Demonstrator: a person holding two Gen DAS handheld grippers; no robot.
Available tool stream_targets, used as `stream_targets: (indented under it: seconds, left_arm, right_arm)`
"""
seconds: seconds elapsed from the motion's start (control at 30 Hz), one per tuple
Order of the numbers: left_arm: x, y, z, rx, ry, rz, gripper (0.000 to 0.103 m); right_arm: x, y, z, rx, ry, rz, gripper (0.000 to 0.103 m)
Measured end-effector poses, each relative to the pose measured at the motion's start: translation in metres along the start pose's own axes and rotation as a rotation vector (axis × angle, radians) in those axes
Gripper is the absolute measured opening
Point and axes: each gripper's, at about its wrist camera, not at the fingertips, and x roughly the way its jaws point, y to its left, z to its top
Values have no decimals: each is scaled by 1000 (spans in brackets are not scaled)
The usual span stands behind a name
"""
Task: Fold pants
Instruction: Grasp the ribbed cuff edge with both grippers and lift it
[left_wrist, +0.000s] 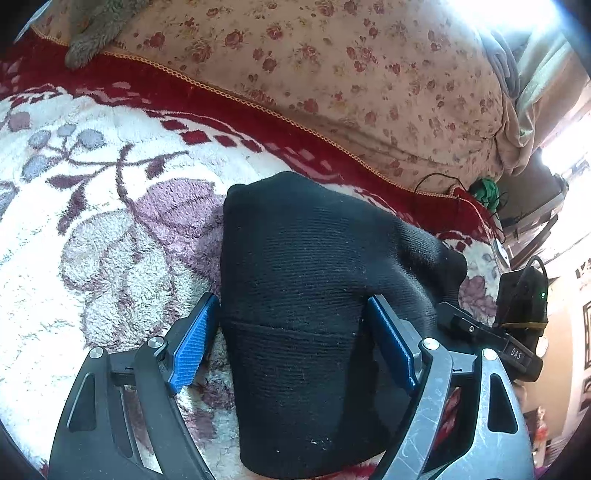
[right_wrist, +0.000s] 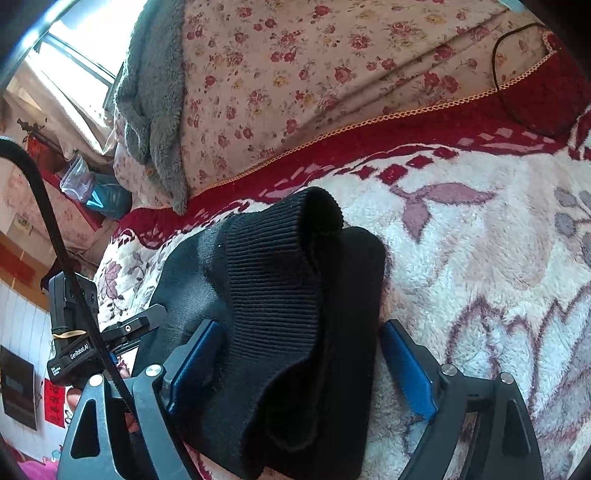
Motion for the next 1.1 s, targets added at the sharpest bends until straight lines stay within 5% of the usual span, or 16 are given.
stream_targets:
  seconds: [0.4, 0.5, 0.77, 1.1]
  left_arm:
    - [3, 2, -1, 8, -5, -12, 84]
    - [4, -3, -2, 18, -16, 20, 82]
    - [-1, -20, -8, 60, -69, 83, 39]
    - [-22, -38, -12, 116, -108, 123, 28]
  right_arm:
    - [0, -1, -3, -1, -25, 4, 87]
    - [-1, 2, -2, -24, -34, 24, 66]
    - [-10, 17, -7, -101, -90, -20, 49]
    - [-28, 37, -8, -134, -123, -27, 43]
